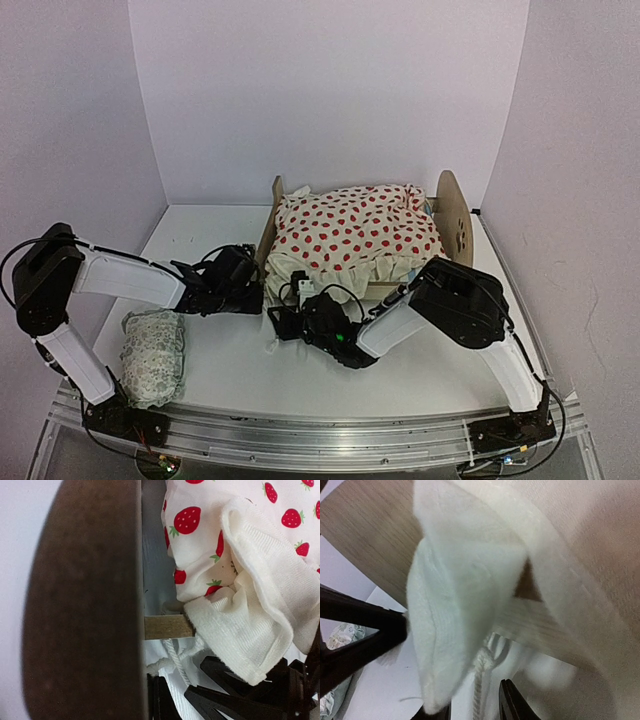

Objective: Set up the pet bed
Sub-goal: Tie the left ropes of the mattress closest to the robot on the bed frame base.

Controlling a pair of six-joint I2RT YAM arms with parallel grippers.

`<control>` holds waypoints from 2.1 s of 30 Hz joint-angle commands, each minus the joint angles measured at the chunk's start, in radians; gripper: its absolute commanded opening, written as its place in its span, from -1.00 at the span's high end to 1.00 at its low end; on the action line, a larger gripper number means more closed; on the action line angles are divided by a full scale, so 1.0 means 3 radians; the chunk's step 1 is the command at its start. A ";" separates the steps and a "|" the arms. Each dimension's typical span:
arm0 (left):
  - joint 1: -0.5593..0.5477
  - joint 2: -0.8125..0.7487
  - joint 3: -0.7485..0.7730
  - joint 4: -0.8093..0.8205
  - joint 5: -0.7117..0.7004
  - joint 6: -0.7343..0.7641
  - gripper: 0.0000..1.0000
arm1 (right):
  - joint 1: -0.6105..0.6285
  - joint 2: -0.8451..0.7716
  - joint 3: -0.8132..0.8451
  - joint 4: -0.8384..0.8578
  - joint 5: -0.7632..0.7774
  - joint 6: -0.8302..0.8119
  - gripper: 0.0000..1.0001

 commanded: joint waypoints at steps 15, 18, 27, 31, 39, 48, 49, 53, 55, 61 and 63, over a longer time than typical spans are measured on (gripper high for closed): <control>0.0068 -0.0220 -0.0128 0.0131 0.0117 0.0129 1.00 | 0.0008 0.0381 0.0471 0.0127 0.0266 -0.0152 0.63; 0.0072 -0.0210 -0.0118 0.0147 0.0127 0.0138 1.00 | 0.0002 0.0378 0.0499 0.0127 0.0268 -0.0156 0.80; 0.0085 -0.0117 0.0015 0.0058 0.0122 0.0061 1.00 | 0.0009 0.0261 0.0417 0.0183 0.0165 -0.0135 1.00; 0.0094 -0.0026 0.0156 -0.0090 0.0133 -0.0006 1.00 | 0.0004 0.0148 0.0316 0.0194 0.0162 -0.0150 1.00; 0.0093 -0.0005 0.0174 0.0085 0.0235 -0.0071 1.00 | 0.0011 -0.0054 0.0157 0.0190 0.0001 -0.0118 1.00; 0.0093 0.0064 0.0197 0.0215 0.0352 -0.0106 1.00 | 0.0005 -0.0135 0.0175 0.0133 -0.0292 -0.0104 1.00; 0.0093 0.0060 0.0191 0.0220 0.0357 -0.0107 1.00 | 0.0007 -0.0141 0.0178 0.0118 -0.0314 -0.0107 1.00; 0.0093 0.0037 0.0181 0.0344 0.0444 -0.0088 1.00 | 0.0005 -0.0149 0.0173 0.0103 -0.0391 -0.0106 1.00; 0.0094 0.0037 0.0180 0.0384 0.0501 -0.0090 1.00 | 0.0003 -0.0149 0.0177 0.0096 -0.0434 -0.0115 1.00; 0.0091 0.0058 0.0205 0.0357 0.0561 -0.0115 0.99 | 0.0002 -0.0165 0.0163 0.0067 -0.0455 -0.0135 1.00; 0.0093 0.0058 0.0215 0.0317 0.0550 -0.0119 0.98 | 0.0002 -0.0173 0.0155 0.0062 -0.0441 -0.0137 1.00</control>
